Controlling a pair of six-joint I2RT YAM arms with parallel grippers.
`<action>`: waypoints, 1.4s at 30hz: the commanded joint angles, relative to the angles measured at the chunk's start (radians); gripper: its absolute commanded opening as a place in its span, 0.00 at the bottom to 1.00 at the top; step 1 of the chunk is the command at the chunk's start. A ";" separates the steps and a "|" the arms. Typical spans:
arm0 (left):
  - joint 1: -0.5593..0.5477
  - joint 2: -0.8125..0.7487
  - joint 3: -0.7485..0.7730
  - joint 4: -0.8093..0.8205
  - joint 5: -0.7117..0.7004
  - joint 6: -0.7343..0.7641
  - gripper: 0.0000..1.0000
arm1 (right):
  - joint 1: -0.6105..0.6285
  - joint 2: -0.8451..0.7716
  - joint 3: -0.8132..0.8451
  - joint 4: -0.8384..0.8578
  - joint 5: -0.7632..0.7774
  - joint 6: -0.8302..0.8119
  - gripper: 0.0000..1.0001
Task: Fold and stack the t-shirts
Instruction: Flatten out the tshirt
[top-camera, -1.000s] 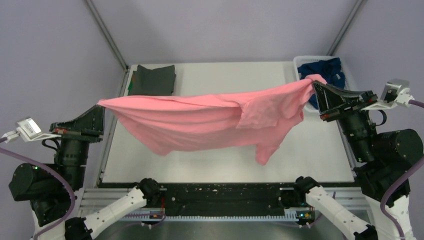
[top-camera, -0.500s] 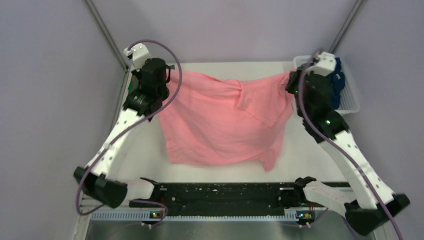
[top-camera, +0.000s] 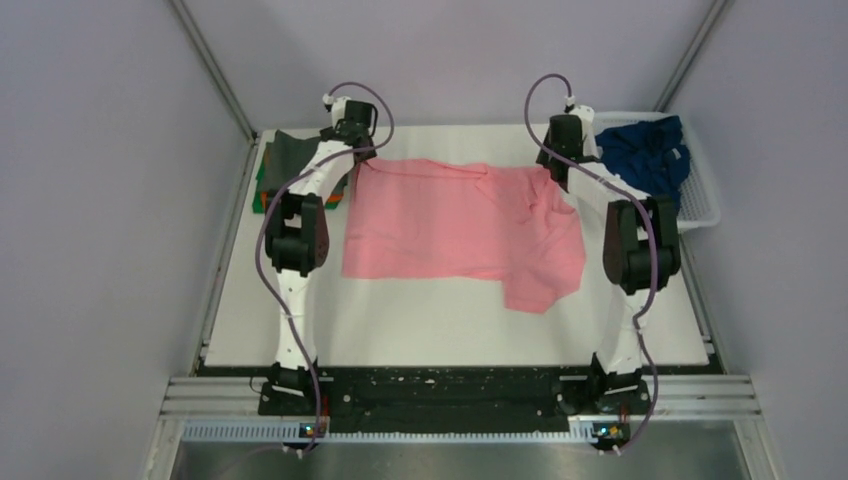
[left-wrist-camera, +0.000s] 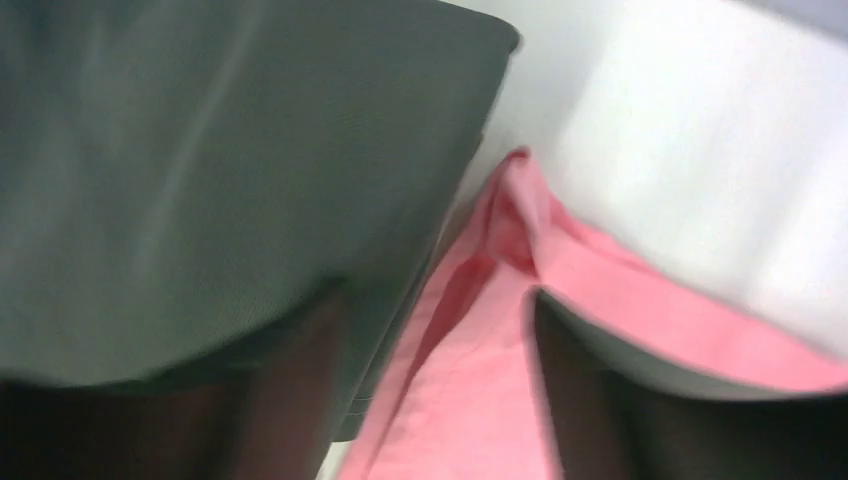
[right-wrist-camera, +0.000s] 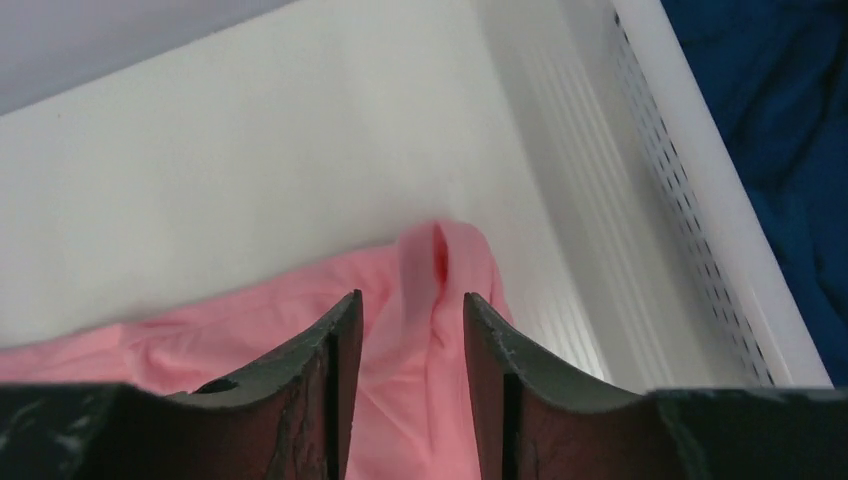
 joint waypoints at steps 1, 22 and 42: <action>0.005 -0.058 0.086 0.004 0.060 0.000 0.92 | -0.012 0.117 0.203 0.105 -0.081 -0.052 0.51; -0.053 -1.177 -1.298 0.031 0.295 -0.342 0.98 | -0.015 -0.809 -0.781 -0.083 -0.319 0.247 0.99; -0.053 -0.859 -1.324 0.139 0.284 -0.526 0.65 | -0.015 -1.018 -0.910 -0.094 -0.253 0.305 0.98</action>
